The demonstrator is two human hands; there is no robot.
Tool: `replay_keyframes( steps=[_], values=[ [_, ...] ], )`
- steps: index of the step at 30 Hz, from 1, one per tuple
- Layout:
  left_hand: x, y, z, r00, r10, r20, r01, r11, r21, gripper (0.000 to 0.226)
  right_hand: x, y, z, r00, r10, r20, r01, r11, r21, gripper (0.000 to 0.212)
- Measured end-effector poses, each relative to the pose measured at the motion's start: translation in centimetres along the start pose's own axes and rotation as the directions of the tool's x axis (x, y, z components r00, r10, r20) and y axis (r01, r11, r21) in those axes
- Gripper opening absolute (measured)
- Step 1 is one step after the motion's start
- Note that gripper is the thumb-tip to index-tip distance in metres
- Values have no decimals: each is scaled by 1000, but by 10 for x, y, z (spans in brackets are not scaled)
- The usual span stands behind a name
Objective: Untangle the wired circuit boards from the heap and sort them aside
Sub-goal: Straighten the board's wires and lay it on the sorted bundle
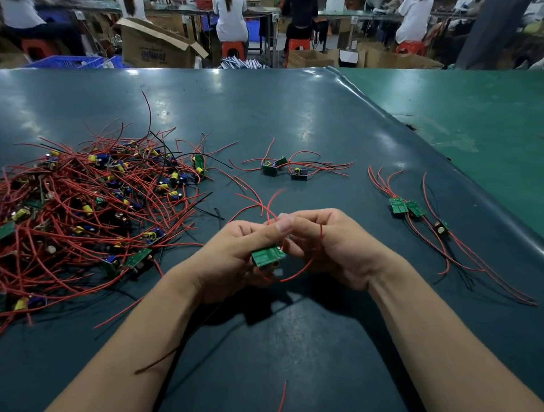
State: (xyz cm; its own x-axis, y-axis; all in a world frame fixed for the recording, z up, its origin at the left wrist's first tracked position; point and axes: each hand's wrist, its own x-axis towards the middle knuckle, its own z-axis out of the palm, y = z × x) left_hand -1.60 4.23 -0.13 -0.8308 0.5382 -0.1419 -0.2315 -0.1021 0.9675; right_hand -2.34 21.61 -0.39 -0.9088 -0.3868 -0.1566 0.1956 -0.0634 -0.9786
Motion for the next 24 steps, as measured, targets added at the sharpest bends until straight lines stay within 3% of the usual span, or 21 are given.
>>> replay_keyframes(
  steps=[3, 6, 9, 11, 16, 20, 24],
  values=[
    [1, -2, 1, 999, 24, 36, -24, 1000, 1, 33, 3, -1, 3, 997, -20, -74, 25, 998, 64, 18],
    [3, -4, 1, 997, 69, 48, -64, 993, -102, 22, 8, -3, -2, 969, -81, -234, 118, 982, 147, 29],
    [8, -7, -1, 996, 92, -18, -94, 987, -133, 19, 8, -6, -8, 947, -79, -312, 136, 977, 165, 23],
    [9, -8, -1, 994, 104, -38, -108, 985, -135, 22, 5, -6, -11, 967, -29, -252, 71, 985, 158, 24],
    [5, -6, 1, 995, 73, 63, -70, 997, -45, 32, -6, -7, -12, 989, 41, 141, -51, 997, 66, 23],
    [4, -7, -2, 988, 31, 151, -28, 999, -20, 36, -7, -8, -10, 995, 22, 96, -28, 998, 62, 28],
    [6, -7, 0, 994, 41, 97, -30, 994, -106, 30, 0, -8, -7, 988, -47, -146, 63, 993, 104, 23]
  ],
)
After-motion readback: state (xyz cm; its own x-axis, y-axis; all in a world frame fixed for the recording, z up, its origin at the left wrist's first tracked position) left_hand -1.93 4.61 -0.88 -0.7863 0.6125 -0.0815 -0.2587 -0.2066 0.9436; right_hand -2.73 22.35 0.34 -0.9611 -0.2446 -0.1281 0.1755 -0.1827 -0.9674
